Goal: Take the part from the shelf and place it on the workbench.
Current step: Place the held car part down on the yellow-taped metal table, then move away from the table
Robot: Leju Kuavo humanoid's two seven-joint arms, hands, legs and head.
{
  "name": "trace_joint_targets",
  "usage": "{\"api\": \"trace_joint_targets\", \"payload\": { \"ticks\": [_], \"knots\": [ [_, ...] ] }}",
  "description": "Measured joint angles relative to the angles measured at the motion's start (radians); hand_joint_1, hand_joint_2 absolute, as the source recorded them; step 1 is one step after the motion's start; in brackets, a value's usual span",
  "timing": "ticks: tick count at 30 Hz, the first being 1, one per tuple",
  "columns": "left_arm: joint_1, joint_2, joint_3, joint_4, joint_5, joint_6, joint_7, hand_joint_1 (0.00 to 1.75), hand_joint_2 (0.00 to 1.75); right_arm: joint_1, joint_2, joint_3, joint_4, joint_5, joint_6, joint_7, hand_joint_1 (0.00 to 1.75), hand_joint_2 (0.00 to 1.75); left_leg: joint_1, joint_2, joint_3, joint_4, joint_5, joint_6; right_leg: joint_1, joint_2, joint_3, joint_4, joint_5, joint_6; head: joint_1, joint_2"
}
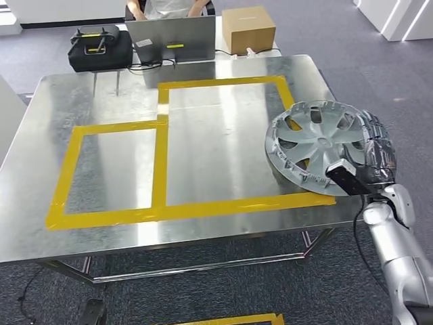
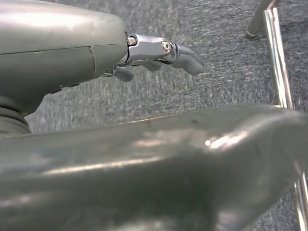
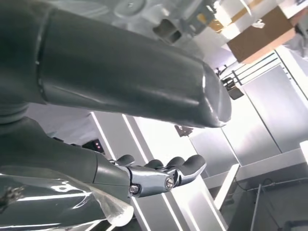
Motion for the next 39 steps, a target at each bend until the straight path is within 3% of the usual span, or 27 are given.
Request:
{"api": "trace_joint_targets", "payload": {
  "ticks": [3,5,8,10,11,13,15,18,20,22,24,25,26,27,29,31,34,36,39],
  "knots": [
    [-0.003,0.010,0.000,-0.001,-0.010,0.010,0.002,0.00,0.00,-0.020,0.034,0.002,0.014,-0.031,0.028,-0.021,0.00,0.00,-0.002,0.002,0.012,-0.033,0.000,0.002,0.001,-0.001,-0.005,-0.002,0.001,0.010,0.000,0.000],
    [-0.007,0.014,0.000,-0.001,-0.016,0.015,0.004,0.00,0.00,-0.038,0.056,0.005,0.017,-0.055,0.061,-0.031,0.00,0.00,0.003,0.002,0.017,-0.047,0.007,0.008,-0.001,-0.002,-0.020,0.021,-0.018,0.019,0.002,0.000],
    [-0.013,0.021,-0.001,-0.001,-0.020,0.018,0.010,0.00,0.00,-0.067,0.093,0.009,0.017,-0.103,0.132,-0.041,0.00,0.00,0.008,0.003,0.019,-0.055,0.013,0.013,-0.006,-0.001,-0.098,0.184,-0.097,0.030,0.008,0.000],
    [-0.013,0.025,-0.001,-0.001,-0.021,0.019,0.014,0.00,0.00,-0.073,0.123,0.016,0.017,-0.130,0.179,-0.047,0.00,0.00,0.009,0.003,0.019,-0.054,0.013,0.012,-0.011,-0.002,-0.142,0.269,-0.114,0.037,0.008,0.000],
    [-0.014,0.026,-0.001,-0.001,-0.021,0.020,0.016,0.00,0.00,-0.075,0.137,0.021,0.016,-0.139,0.199,-0.051,0.00,0.00,0.010,0.002,0.020,-0.053,0.012,0.011,-0.013,-0.002,-0.140,0.259,-0.096,0.040,0.008,0.000],
    [-0.014,0.027,-0.001,-0.001,-0.022,0.020,0.019,0.00,0.00,-0.087,0.161,0.036,0.011,-0.149,0.229,-0.060,0.00,0.00,0.014,0.001,0.020,-0.047,0.007,0.004,-0.018,-0.002,-0.087,0.142,-0.028,0.044,0.008,0.000],
    [-0.014,0.029,-0.001,-0.001,-0.022,0.021,0.020,0.00,0.00,-0.103,0.184,0.057,-0.003,-0.151,0.252,-0.066,0.00,0.00,0.012,0.000,0.016,-0.038,0.002,-0.008,-0.017,-0.001,-0.030,0.033,0.008,0.041,0.009,0.000],
    [-0.014,0.027,0.000,-0.001,-0.017,0.022,0.016,0.00,0.00,-0.100,0.213,0.104,-0.075,-0.150,0.273,-0.049,0.00,0.00,0.011,0.000,0.010,-0.034,0.004,-0.024,-0.013,0.002,-0.014,0.006,0.003,0.023,0.007,0.000],
    [-0.015,0.023,0.001,-0.001,-0.014,0.020,0.011,0.00,0.00,-0.092,0.225,0.136,-0.139,-0.150,0.276,-0.032,0.00,0.00,0.013,0.000,0.004,-0.018,-0.011,-0.034,-0.016,0.001,-0.012,0.003,0.005,0.010,0.006,0.000],
    [-0.016,0.015,0.002,-0.001,-0.012,0.015,0.005,0.00,0.00,-0.080,0.230,0.161,-0.204,-0.143,0.266,-0.009,0.00,0.00,0.015,0.001,-0.033,0.070,-0.063,-0.043,-0.017,-0.001,-0.009,0.001,0.006,-0.002,0.002,0.000],
    [-0.012,0.004,0.003,-0.001,-0.011,0.011,0.001,0.00,0.00,-0.042,0.230,0.178,-0.285,-0.123,0.240,0.022,0.00,0.00,0.017,0.001,-0.092,0.202,-0.119,-0.047,-0.015,-0.004,-0.008,0.001,0.004,-0.007,0.001,0.000],
    [-0.008,-0.002,0.004,-0.001,-0.011,0.011,0.001,0.00,0.00,-0.017,0.229,0.183,-0.328,-0.115,0.226,0.036,0.00,0.00,0.017,0.001,-0.110,0.243,-0.128,-0.047,-0.014,-0.004,-0.007,0.002,0.003,-0.008,0.001,0.000],
    [-0.004,-0.008,0.004,-0.001,-0.011,0.010,0.000,0.00,0.00,0.007,0.227,0.188,-0.371,-0.108,0.216,0.046,0.00,0.00,0.018,0.001,-0.110,0.245,-0.116,-0.046,-0.014,-0.003,-0.006,0.002,0.002,-0.009,0.001,0.000],
    [0.000,-0.013,0.005,-0.001,-0.011,0.009,0.000,0.00,0.00,0.027,0.226,0.192,-0.408,-0.105,0.210,0.053,0.00,0.00,0.018,0.001,-0.093,0.207,-0.087,-0.044,-0.014,-0.001,-0.005,0.002,0.002,-0.008,0.000,0.000],
    [0.001,-0.021,0.008,-0.001,-0.011,0.009,-0.002,0.00,0.00,0.053,0.223,0.198,-0.467,-0.101,0.207,0.061,0.00,0.00,0.018,0.001,-0.031,0.076,-0.022,-0.037,-0.012,0.003,-0.002,0.002,-0.001,-0.005,0.000,0.000],
    [0.000,-0.026,0.012,-0.001,-0.011,0.008,-0.002,0.00,0.00,0.066,0.221,0.202,-0.505,-0.100,0.206,0.065,0.00,0.00,0.016,0.001,0.008,-0.012,-0.003,-0.032,-0.008,0.007,-0.004,0.002,-0.002,0.004,0.001,0.000],
    [0.000,-0.031,0.017,-0.001,-0.012,0.005,-0.002,0.00,0.00,0.080,0.217,0.204,-0.543,-0.100,0.204,0.070,0.00,0.00,0.016,0.002,0.014,-0.030,-0.008,-0.023,-0.008,0.009,-0.008,0.000,-0.002,0.021,0.002,0.000],
    [0.000,-0.033,0.018,-0.001,-0.014,0.003,-0.002,0.00,0.00,0.087,0.213,0.206,-0.563,-0.105,0.192,0.070,0.00,0.00,0.020,0.003,0.017,-0.035,-0.002,-0.011,-0.010,0.007,-0.026,0.034,-0.028,0.030,0.003,0.000],
    [0.002,-0.042,0.019,-0.001,-0.026,-0.001,-0.001,0.00,0.00,0.148,0.204,0.206,-0.629,-0.130,0.144,0.068,0.00,0.00,0.021,0.002,0.017,-0.036,0.003,0.000,-0.010,0.006,-0.102,0.206,-0.117,0.037,0.006,0.000]
  ]
}}
